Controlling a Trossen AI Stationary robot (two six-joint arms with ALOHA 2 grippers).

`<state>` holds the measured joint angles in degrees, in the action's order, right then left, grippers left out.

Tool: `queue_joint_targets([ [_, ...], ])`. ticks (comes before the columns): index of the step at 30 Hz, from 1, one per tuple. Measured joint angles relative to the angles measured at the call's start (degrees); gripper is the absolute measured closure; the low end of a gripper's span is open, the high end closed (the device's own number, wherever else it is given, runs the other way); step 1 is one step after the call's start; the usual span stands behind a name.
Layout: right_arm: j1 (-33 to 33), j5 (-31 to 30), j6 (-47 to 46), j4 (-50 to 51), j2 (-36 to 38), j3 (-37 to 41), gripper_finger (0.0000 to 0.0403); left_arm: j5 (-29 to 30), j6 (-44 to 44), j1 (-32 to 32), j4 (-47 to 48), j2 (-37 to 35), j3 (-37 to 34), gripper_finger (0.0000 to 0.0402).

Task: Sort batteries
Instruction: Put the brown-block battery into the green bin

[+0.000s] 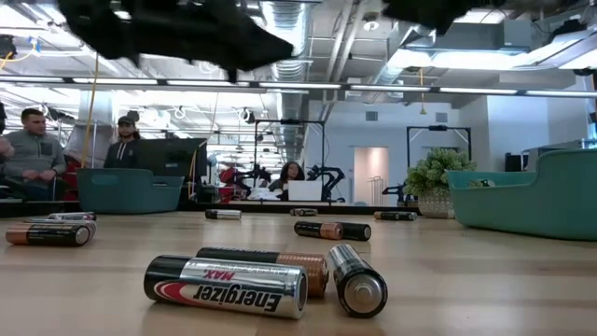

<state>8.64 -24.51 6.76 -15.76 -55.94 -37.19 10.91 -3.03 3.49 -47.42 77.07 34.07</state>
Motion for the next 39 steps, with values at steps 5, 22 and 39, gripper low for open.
queue_joint_targets([
  [5, 0.81, 0.08, -5.12, 0.24, -10.22, -2.28, 0.0196, 2.34, -0.01, -0.29, 1.86, -12.15, -7.92, 0.0340],
  [22, 7.47, 3.17, -25.15, 13.12, -37.63, -13.28, 0.0184, 4.25, 0.31, -0.31, 30.97, -43.57, -13.71, 0.0340],
  [39, 12.41, 3.17, -36.06, 18.64, -49.58, -17.96, 0.0184, 6.39, 0.42, -0.31, 41.17, -53.72, -13.66, 0.0340],
])
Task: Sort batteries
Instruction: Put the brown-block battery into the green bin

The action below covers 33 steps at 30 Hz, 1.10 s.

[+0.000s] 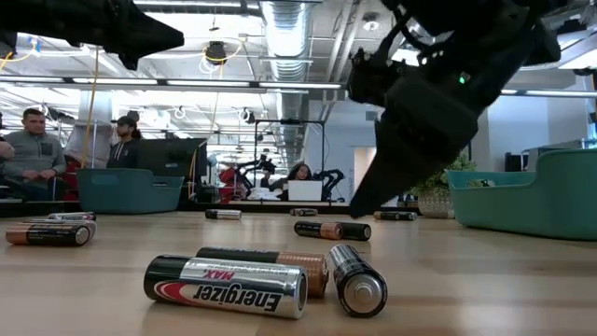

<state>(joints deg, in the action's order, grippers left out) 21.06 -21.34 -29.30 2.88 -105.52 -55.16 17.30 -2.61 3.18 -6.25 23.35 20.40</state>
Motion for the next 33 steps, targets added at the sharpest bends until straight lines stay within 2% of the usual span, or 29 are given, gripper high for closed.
queue_joint_targets([
  [15, 0.24, -0.50, -2.05, -0.73, -4.06, -0.20, 0.0189, 0.02, 0.24, 0.00, 0.42, -0.02, 0.00, 0.0340],
  [18, 0.24, -0.48, -2.16, -0.52, -4.10, -0.17, 0.0212, 0.02, 0.24, 0.00, 0.50, -0.02, 0.00, 0.0340],
  [27, 0.17, -0.40, -2.21, -0.35, -4.24, -0.13, 0.0324, 0.02, 0.25, 0.02, 0.86, -0.02, 0.04, 0.0340],
  [33, 0.19, -0.22, -2.21, -0.29, -4.25, -0.11, 0.0344, 0.02, 0.24, 0.02, 0.86, -0.02, 0.07, 0.0340],
])
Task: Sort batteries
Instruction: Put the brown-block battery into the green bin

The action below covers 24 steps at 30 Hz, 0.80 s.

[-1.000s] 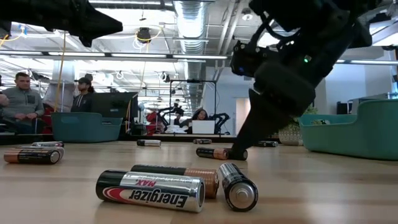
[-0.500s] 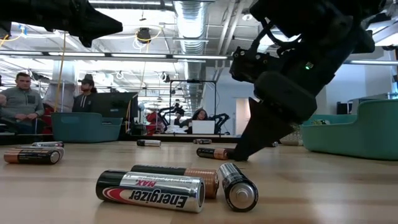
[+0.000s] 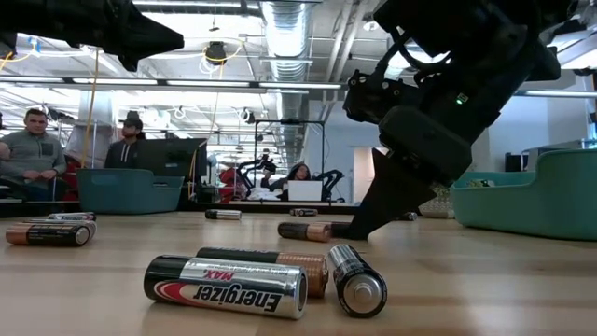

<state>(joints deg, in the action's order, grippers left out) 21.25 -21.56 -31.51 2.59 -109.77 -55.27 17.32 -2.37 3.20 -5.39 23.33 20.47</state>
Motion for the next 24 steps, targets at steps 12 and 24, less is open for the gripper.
queue_joint_targets([
  [12, -0.01, -1.84, 1.73, 1.53, 2.96, 0.44, 0.0347, 0.00, 0.21, -0.01, 0.17, 0.02, 0.00, 0.0340],
  [24, -0.12, -6.64, 12.62, -0.74, 13.99, 0.30, 0.0347, -0.02, 0.67, 0.00, 1.33, 0.02, 0.00, 0.0340],
])
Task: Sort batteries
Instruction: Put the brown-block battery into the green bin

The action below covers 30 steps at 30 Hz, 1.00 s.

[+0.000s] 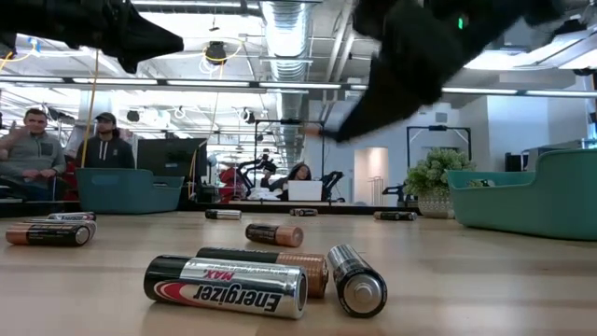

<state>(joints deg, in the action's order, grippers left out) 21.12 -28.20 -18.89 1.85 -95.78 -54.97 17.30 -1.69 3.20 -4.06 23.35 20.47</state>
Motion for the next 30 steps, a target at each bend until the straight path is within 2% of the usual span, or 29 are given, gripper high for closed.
queue_joint_targets([
  [7, 0.00, -3.55, 6.68, -2.96, 11.75, 3.27, 0.0347, 0.00, 0.00, 0.00, 0.44, 0.00, 0.00, 0.0340],
  [13, 0.00, -7.61, 7.52, -4.40, 25.21, 12.35, 0.0347, -0.02, 0.00, 0.00, 0.70, 0.00, 0.00, 0.0340],
  [15, 0.17, -9.06, 6.92, -2.05, 29.92, 15.09, 0.0347, -0.30, 0.11, 0.00, 0.76, 0.00, 0.00, 0.0340],
  [22, 0.15, -10.92, -6.18, 24.09, 43.63, 18.71, 0.0347, -0.48, 0.87, 0.00, 0.79, 1.77, 0.00, 0.0340],
  [26, 0.13, -11.08, -15.70, 38.41, 47.48, 18.76, 0.0347, -0.46, 0.87, -0.01, 0.65, 4.51, 0.00, 0.0340],
  [30, 0.20, -9.98, -21.17, 45.35, 48.34, 18.76, 0.0347, -0.46, 0.87, 0.00, -0.18, 7.50, 0.00, 0.0340],
])
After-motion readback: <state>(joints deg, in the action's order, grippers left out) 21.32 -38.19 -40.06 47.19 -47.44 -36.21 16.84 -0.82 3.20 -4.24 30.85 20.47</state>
